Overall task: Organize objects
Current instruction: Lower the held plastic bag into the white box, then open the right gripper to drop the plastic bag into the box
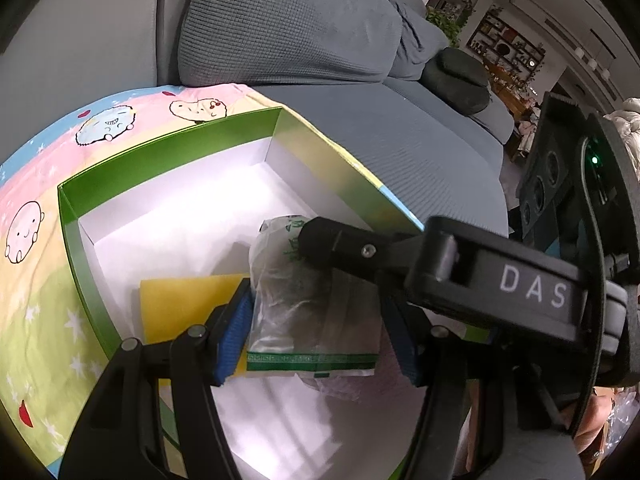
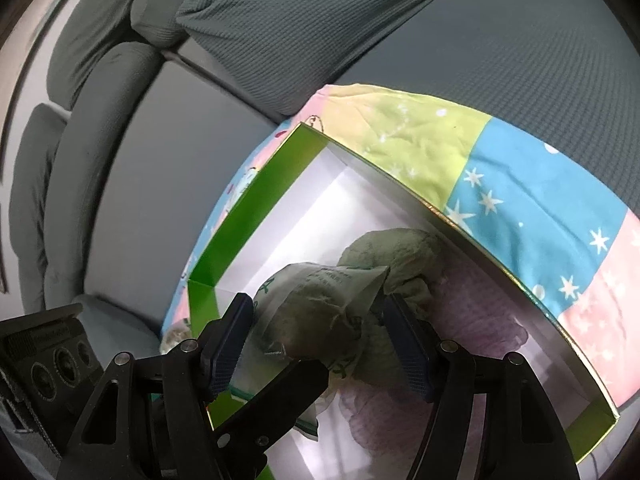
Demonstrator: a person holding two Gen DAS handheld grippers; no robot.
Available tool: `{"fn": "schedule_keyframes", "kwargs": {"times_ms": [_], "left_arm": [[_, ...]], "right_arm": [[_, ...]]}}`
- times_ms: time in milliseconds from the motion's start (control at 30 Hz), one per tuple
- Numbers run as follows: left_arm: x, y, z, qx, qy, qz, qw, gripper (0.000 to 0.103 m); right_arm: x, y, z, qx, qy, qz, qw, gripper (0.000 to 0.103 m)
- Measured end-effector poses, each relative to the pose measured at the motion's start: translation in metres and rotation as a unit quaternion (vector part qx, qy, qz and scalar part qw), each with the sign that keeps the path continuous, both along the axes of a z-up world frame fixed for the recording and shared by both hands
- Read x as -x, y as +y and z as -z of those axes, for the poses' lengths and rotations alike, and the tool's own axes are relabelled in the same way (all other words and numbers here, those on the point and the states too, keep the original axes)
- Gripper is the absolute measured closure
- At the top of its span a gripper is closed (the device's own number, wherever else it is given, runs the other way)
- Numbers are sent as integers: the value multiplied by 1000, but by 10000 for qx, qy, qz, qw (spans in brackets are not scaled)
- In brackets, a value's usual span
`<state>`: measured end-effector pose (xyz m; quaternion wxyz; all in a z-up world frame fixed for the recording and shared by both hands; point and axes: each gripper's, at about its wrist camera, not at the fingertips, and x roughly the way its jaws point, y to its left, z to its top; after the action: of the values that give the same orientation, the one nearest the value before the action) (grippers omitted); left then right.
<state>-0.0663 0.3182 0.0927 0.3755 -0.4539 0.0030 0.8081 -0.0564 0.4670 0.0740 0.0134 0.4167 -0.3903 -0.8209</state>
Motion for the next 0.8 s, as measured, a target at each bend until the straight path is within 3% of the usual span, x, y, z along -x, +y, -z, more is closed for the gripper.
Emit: {"fn": "schedule_keyframes", "kwargs": {"times_ms": [600,800], "left_arm": [[-5,-17,-10,27,19,-101,9999,36],[-11,-32,-24,-115,178,-165,9996,33]], "right_arm": [[-5,5,1,-9,-18,207,9998,33],[-13,7,-11,-94,255,370,9989,33]]}}
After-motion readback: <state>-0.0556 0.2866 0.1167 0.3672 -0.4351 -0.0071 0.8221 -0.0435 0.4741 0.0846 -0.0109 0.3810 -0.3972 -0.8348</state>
